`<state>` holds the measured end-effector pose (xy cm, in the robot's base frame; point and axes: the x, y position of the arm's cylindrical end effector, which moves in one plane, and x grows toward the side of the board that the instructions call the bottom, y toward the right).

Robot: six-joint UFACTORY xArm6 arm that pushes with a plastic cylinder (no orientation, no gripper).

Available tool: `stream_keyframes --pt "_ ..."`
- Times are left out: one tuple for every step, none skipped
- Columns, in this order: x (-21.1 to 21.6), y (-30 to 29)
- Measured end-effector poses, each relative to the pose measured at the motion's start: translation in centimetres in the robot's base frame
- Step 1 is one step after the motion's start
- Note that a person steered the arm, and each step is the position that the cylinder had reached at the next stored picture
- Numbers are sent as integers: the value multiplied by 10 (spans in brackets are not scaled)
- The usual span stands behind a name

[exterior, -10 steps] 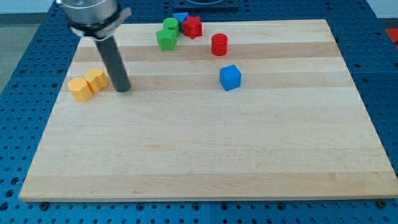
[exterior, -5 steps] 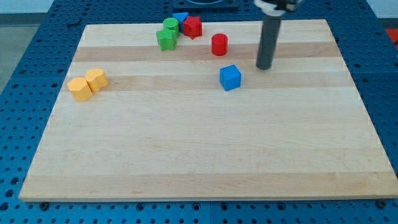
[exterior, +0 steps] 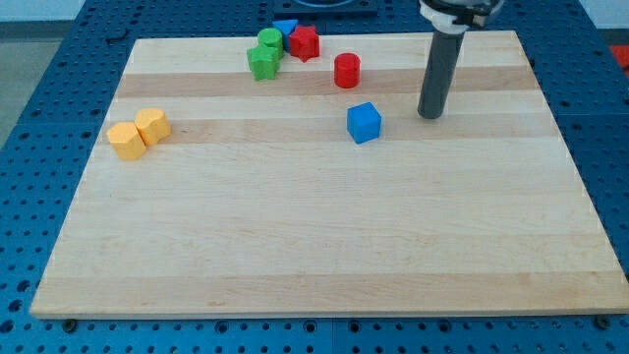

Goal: Point your arm at the blue cube

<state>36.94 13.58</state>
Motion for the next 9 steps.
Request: stream_keyframes --pt "26 -7" --pt "52 -20" --pt "64 -28" --pt "64 -38" --pt "62 -38" --pt "35 -38" --pt "-11 -40" --pt "-13 -73" --pt "-10 -106"
